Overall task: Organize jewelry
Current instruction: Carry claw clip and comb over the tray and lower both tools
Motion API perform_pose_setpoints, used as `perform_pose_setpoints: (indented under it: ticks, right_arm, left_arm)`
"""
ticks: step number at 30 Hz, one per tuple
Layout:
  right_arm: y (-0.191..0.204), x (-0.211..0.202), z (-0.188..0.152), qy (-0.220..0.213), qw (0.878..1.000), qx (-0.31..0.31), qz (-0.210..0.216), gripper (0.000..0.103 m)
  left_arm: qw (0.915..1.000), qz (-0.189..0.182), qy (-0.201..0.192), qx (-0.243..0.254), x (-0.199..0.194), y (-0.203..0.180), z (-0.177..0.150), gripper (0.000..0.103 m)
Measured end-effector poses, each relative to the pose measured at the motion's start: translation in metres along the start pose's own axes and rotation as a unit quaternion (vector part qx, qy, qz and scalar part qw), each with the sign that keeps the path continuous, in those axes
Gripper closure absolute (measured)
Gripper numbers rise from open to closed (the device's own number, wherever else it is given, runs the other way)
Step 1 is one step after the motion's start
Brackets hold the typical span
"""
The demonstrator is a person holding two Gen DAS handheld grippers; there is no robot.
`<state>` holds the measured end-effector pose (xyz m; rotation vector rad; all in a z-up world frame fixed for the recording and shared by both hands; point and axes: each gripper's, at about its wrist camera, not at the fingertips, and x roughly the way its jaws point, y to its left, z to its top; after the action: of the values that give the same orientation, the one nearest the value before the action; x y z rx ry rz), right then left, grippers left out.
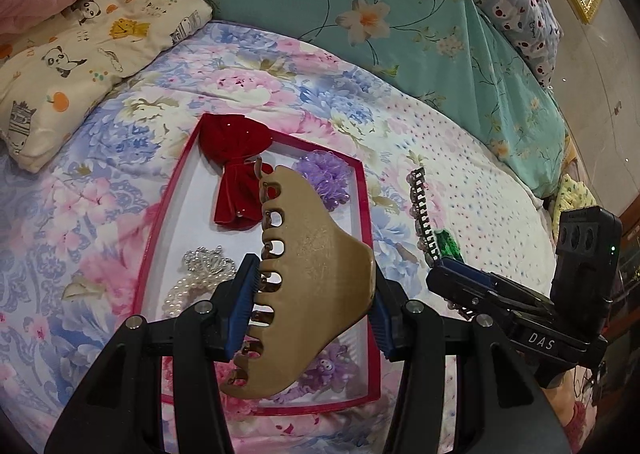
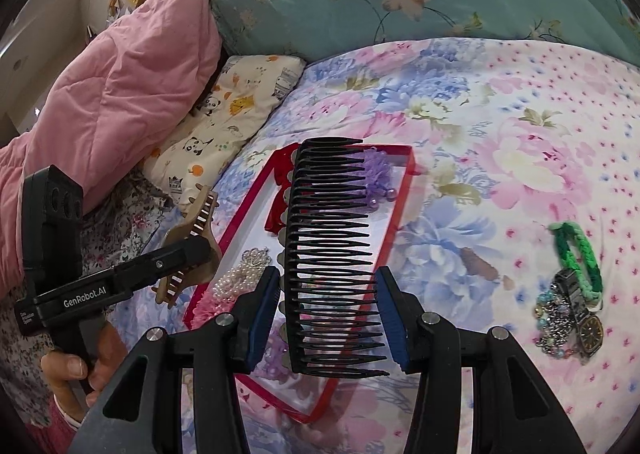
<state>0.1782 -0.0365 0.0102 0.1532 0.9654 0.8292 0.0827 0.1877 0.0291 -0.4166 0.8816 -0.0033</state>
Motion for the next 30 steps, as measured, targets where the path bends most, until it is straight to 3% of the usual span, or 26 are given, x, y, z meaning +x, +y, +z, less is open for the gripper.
perform_pose_setpoints:
  ticks: [13,30]
  right_arm:
    - [0.017,0.032,0.005,0.013,1.0,-0.008,-0.009,0.054]
    - [0.014,0.101,0.013,0.036,0.998,-0.026,-0.049,0.054]
  left_arm:
    - [0.9999,0.011,-0.005,-0.01,0.008,0.024,0.011,0.054]
    - [0.9986,0.047,0.019,0.016,0.074,0.047,0.033,0.054]
